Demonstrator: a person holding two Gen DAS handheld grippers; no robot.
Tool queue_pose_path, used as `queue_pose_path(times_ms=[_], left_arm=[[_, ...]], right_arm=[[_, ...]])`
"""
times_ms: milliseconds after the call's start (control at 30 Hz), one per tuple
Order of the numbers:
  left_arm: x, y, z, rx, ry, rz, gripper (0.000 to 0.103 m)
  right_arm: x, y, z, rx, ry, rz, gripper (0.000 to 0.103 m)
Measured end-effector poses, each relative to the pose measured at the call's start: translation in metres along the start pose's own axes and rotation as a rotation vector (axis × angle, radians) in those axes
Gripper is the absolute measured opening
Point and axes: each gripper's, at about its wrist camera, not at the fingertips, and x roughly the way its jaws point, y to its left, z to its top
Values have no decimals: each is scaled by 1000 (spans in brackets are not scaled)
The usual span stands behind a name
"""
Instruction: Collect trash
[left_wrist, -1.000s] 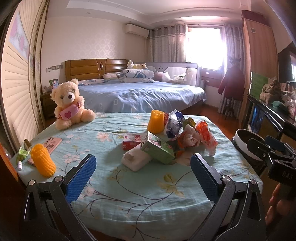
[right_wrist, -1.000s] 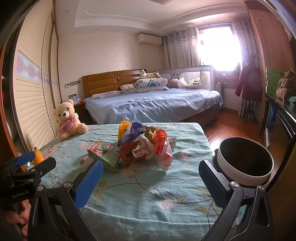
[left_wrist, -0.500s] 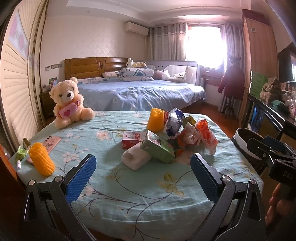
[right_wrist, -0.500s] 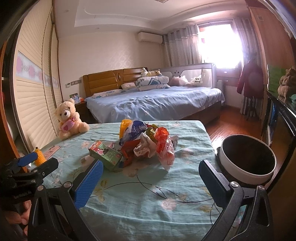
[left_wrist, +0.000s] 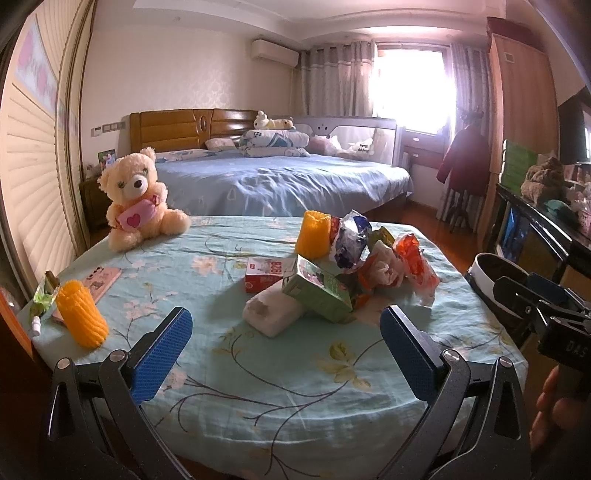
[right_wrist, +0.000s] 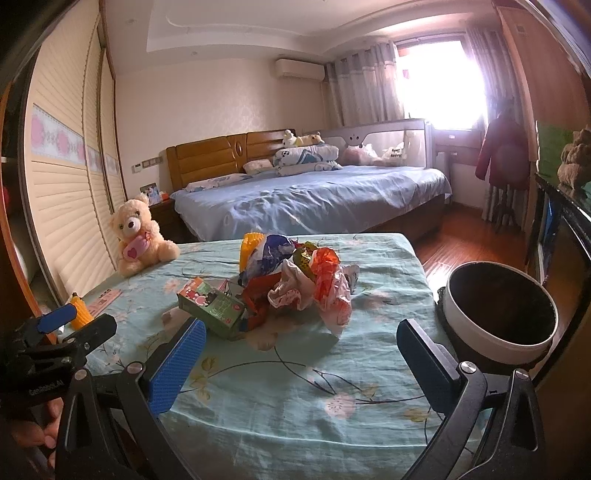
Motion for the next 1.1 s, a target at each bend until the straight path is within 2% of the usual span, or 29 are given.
queue_pose_path(times_ms=[400, 667, 767, 833, 900, 1100], left_arm=[[24, 8, -5, -19, 70, 10, 103], [57, 3, 0, -34, 159, -30, 103], [73, -4, 2, -31, 188, -44, 100], [84, -9, 3, -36, 217, -64, 96], [96, -15, 4, -49, 249, -87, 95], [124, -27, 8, -78, 299, -112, 94]], right_arm=[[27, -10, -2, 23, 78, 15, 103], [55, -27, 0, 80, 157, 30, 103], [71, -35, 1, 94, 195, 34, 102], [81, -38, 1, 97, 213, 36, 100], [92, -43, 3, 102, 239, 41, 93], [122, -54, 7, 119, 303, 66, 81]])
